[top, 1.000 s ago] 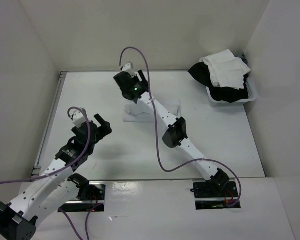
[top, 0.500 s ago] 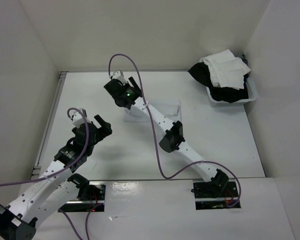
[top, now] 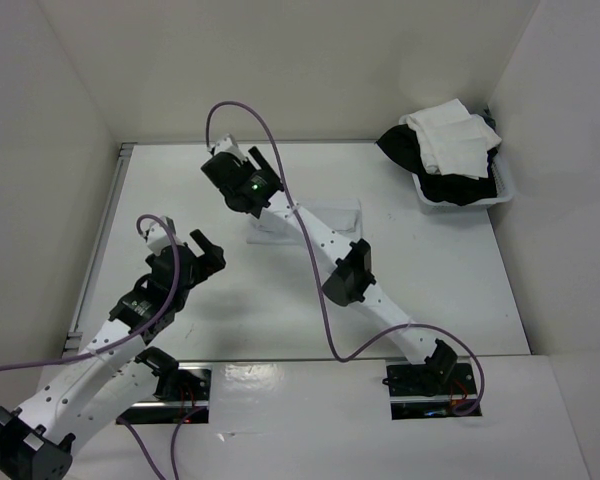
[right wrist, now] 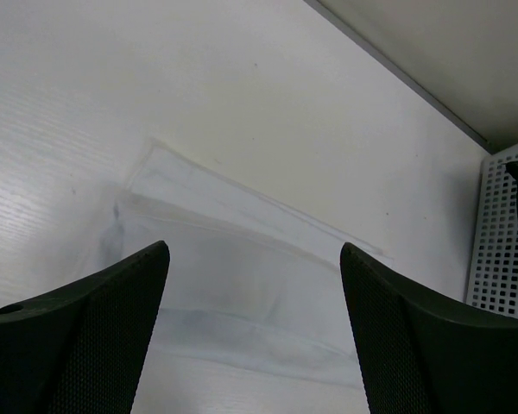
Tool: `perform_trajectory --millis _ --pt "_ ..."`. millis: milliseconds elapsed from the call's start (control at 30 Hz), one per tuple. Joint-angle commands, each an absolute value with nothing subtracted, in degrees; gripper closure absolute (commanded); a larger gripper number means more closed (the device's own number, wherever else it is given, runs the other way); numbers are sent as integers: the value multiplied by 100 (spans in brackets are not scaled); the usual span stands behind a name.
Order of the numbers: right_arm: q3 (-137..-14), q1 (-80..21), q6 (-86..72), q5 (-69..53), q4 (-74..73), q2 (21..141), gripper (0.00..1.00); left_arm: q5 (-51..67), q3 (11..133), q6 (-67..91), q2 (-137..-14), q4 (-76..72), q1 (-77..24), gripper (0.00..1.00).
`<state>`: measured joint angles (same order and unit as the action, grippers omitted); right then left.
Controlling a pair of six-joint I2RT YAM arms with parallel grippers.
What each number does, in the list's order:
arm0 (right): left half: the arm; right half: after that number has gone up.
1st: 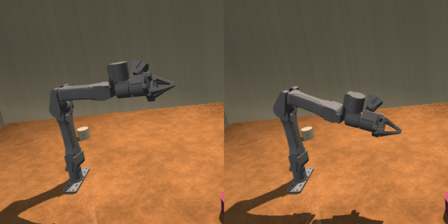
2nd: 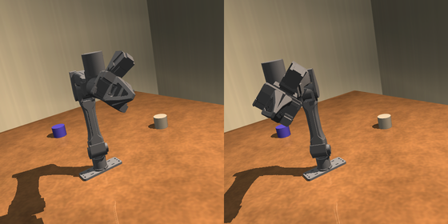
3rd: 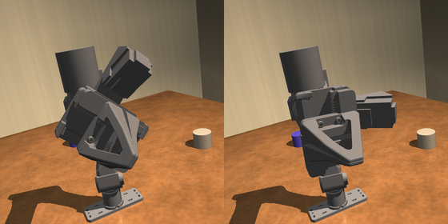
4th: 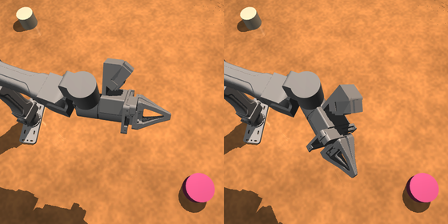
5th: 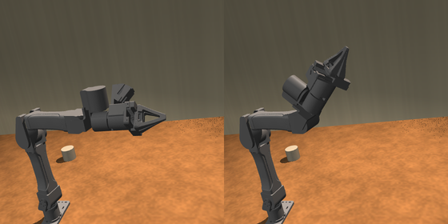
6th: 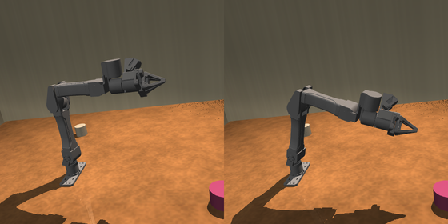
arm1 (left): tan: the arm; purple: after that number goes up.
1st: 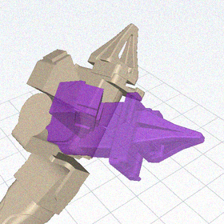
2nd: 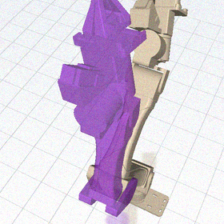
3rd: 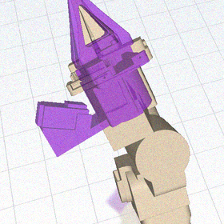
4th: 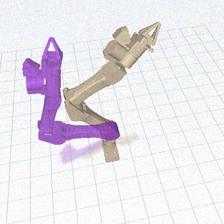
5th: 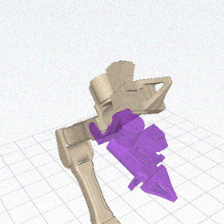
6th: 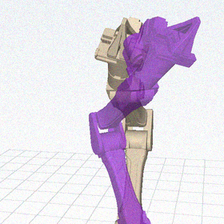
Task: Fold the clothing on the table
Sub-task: Fold the skirt
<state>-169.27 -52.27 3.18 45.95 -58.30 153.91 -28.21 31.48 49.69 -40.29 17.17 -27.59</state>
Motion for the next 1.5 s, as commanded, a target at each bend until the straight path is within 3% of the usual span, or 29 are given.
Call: perform_trajectory --millis 0,200,400,567,800,1467 --pt "-17076 -5309 423 4474 -5615 15117 16 -2856 3287 4887 -3973 1670 -2733 0" --pt "-16551 -5440 474 4649 -5355 14916 16 -2786 3287 4887 -3973 1670 -2733 0" --pt "-14348 -5502 1046 4957 -3931 13967 14 -2786 3235 4887 -3902 1740 -2733 0" --pt "-13625 -5449 976 4816 -3499 13476 13 -2786 3182 4887 -3841 1740 -2733 0" --pt "-10200 -5449 651 4623 -1785 11613 12 -2786 3234 4887 -3894 1740 -2733 0" --pt "-8649 -5563 -62 4711 -1230 11829 10 -2909 3076 4939 -4017 1627 -2733 0"
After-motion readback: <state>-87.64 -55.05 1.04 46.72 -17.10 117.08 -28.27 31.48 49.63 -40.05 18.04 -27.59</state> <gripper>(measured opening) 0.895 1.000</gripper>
